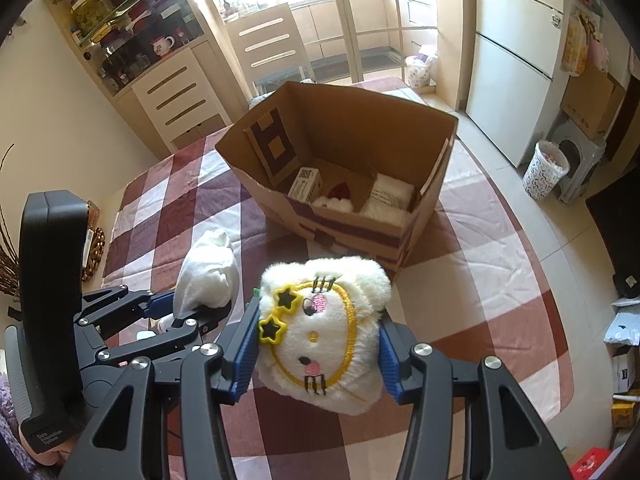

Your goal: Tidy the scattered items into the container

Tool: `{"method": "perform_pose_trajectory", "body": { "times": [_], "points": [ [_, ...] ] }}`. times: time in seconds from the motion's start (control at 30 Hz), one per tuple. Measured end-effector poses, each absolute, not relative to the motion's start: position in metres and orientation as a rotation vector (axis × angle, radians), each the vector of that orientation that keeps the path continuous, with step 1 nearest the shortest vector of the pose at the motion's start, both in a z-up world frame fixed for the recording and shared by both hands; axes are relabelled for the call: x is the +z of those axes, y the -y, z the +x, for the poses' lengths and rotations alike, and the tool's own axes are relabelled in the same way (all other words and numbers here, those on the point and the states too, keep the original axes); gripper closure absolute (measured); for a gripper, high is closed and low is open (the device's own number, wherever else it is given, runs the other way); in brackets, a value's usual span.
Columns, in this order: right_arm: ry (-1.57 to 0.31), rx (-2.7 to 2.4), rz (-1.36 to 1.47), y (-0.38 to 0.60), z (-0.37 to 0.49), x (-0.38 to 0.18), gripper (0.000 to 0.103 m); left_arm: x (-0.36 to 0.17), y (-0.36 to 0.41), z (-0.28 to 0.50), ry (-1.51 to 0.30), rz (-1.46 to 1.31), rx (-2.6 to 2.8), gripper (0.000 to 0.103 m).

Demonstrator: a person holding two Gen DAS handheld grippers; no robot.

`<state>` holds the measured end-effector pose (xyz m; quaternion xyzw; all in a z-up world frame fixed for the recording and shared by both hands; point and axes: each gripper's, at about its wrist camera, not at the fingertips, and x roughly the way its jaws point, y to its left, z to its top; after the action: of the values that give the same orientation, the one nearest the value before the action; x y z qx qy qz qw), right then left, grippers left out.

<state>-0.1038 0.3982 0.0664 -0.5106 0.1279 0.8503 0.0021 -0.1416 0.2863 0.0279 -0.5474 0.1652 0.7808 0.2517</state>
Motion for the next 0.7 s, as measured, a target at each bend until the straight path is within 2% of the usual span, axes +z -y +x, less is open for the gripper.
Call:
{"method": "perform_pose_trajectory", "body": {
  "times": [0.7],
  "points": [
    [-0.371, 2.725, -1.578, -0.409, -0.148, 0.087, 0.051, 0.047, -0.308, -0.191, -0.437, -1.460, 2.114, 0.076]
  ]
}}
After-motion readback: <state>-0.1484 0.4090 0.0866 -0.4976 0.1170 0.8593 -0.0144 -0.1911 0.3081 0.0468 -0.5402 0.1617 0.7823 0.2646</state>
